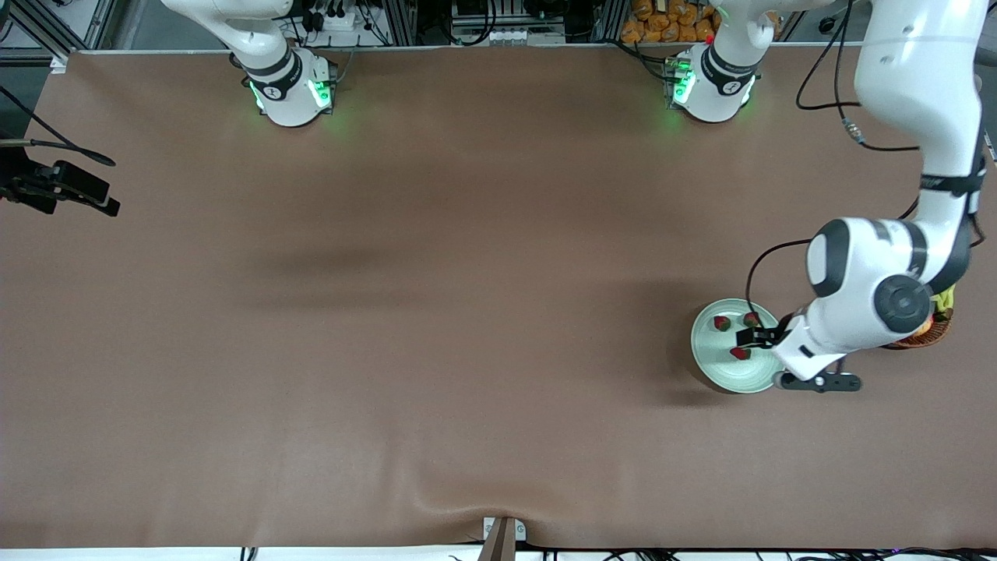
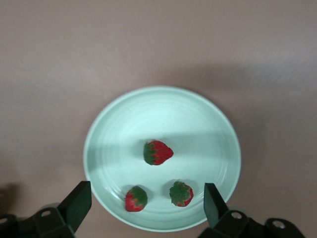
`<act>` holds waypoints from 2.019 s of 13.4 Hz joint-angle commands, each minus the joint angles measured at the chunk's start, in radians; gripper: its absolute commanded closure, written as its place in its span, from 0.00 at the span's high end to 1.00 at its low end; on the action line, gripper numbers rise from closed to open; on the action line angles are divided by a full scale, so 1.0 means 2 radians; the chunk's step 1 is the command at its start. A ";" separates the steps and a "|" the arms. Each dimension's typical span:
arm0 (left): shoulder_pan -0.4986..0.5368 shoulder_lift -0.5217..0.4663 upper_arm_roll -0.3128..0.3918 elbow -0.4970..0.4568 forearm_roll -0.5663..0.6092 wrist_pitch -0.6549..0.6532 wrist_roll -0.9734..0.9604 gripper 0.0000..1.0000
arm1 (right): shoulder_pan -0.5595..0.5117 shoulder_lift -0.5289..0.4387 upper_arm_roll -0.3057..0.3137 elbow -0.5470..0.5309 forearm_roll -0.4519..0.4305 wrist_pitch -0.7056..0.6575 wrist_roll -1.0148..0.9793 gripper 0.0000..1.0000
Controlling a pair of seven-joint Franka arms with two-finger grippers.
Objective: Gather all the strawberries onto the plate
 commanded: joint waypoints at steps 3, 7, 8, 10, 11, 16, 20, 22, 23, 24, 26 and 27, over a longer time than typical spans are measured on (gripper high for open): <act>0.015 -0.056 -0.004 0.055 0.008 -0.096 0.004 1.00 | 0.001 0.005 0.002 0.012 -0.003 -0.004 0.002 1.00; 0.015 -0.068 -0.006 0.125 0.004 -0.184 0.003 1.00 | 0.000 0.005 0.002 0.021 -0.003 -0.004 0.002 1.00; 0.015 -0.081 -0.006 0.125 0.004 -0.193 0.003 1.00 | 0.000 0.005 0.002 0.021 -0.003 -0.004 0.002 1.00; 0.015 -0.103 -0.007 0.125 0.004 -0.218 0.003 1.00 | -0.001 0.005 0.002 0.023 -0.001 -0.004 0.002 1.00; 0.015 -0.113 -0.009 0.125 0.004 -0.229 -0.001 1.00 | -0.002 0.005 0.002 0.026 0.000 -0.004 0.002 1.00; 0.015 -0.146 -0.009 0.124 0.004 -0.276 0.005 1.00 | 0.000 0.005 0.002 0.032 0.000 -0.004 0.002 1.00; 0.010 -0.149 -0.010 0.124 0.006 -0.288 0.005 1.00 | 0.000 0.005 0.002 0.032 0.000 -0.005 0.002 1.00; 0.009 -0.146 -0.009 0.124 0.006 -0.287 0.005 1.00 | 0.001 0.005 0.002 0.032 -0.001 -0.005 0.002 1.00; 0.011 -0.144 -0.011 0.125 0.005 -0.287 0.005 1.00 | 0.001 0.005 0.002 0.032 0.000 -0.005 0.002 1.00; 0.008 -0.143 -0.008 0.127 0.006 -0.285 0.004 1.00 | 0.001 0.005 0.002 0.032 -0.001 -0.005 0.002 1.00; 0.008 -0.148 -0.008 0.126 0.004 -0.282 -0.014 1.00 | 0.000 0.005 0.002 0.032 -0.001 -0.005 0.002 1.00; 0.009 -0.162 -0.006 0.124 -0.002 -0.283 -0.025 1.00 | 0.001 0.005 0.002 0.032 -0.001 -0.005 0.002 1.00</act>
